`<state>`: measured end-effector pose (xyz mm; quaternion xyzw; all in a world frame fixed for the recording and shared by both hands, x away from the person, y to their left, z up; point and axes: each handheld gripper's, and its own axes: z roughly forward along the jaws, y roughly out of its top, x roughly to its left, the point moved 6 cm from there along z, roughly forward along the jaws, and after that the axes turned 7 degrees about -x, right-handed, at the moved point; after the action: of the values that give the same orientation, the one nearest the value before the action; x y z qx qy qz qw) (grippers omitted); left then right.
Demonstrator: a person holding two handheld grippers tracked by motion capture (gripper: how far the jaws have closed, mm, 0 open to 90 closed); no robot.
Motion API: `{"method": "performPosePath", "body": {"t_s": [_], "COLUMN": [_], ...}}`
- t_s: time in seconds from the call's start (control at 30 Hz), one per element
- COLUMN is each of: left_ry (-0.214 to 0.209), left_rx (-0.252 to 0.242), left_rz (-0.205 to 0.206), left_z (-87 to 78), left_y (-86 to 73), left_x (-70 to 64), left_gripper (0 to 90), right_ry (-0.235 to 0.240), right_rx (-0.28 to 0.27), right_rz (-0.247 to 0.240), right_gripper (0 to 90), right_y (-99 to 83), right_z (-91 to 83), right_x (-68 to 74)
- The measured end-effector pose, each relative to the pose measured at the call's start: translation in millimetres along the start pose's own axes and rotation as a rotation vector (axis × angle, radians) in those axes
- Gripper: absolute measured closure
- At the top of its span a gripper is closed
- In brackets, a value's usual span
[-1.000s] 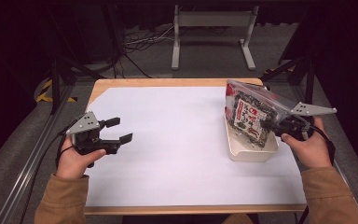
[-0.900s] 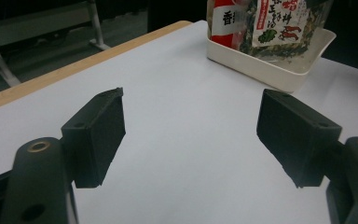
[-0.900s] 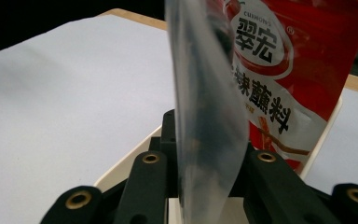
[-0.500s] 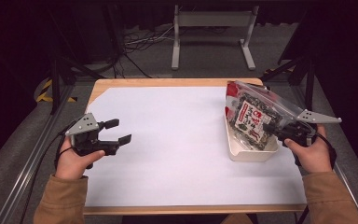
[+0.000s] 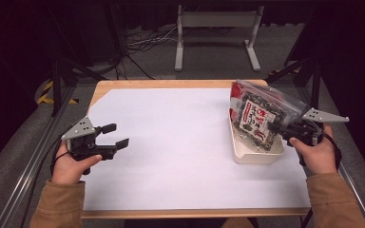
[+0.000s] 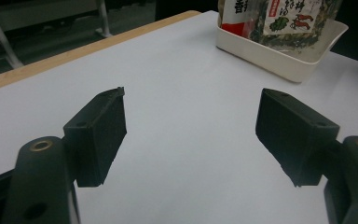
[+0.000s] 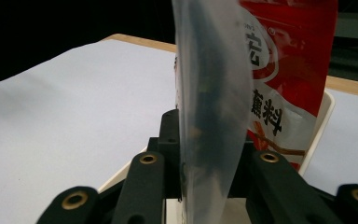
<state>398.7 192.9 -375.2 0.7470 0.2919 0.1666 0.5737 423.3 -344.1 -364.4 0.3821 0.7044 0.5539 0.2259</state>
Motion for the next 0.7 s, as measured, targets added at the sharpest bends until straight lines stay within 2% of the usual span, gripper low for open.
{"method": "performPosePath", "body": {"t_s": [0.07, 0.13, 0.27, 0.37, 0.4, 0.53, 0.7], "left_ry": [0.001, -0.001, -0.012, -0.009, -0.008, -0.007, -0.013], "left_rx": [-0.001, -0.004, -0.020, -0.021, -0.021, -0.012, -0.016], "left_rz": [0.006, 0.006, 0.011, 0.010, 0.001, 0.006, 0.008], "left_z": [-0.3, -1.0, -3.8, -5.2, -5.9, -6.8, -8.0], "left_y": [-1.1, -1.6, -2.6, -3.4, -4.0, -5.9, -4.4], "left_x": [0.5, 0.0, -2.2, -1.7, -2.1, -2.3, -3.8], "left_gripper": [24.9, 24.8, 24.4, 24.3, 24.3, 24.2, 24.3], "right_ry": [0.001, 0.002, -0.006, -0.024, -0.024, -0.046, -0.059], "right_rx": [-0.016, -0.023, -0.049, -0.062, -0.062, -0.070, -0.087], "right_rz": [-0.005, -0.008, -0.006, -0.038, -0.038, -0.071, -0.091], "right_gripper": [64.4, 63.1, 48.2, 38.0, 38.0, 32.3, 30.5], "right_y": [0.8, 1.0, 0.9, 1.4, 1.4, 4.4, 9.1], "right_z": [0.4, 0.3, -4.0, -10.5, -10.5, -22.1, -34.7], "right_x": [-0.2, -0.5, -1.0, 2.0, 2.0, 11.9, 16.4]}}
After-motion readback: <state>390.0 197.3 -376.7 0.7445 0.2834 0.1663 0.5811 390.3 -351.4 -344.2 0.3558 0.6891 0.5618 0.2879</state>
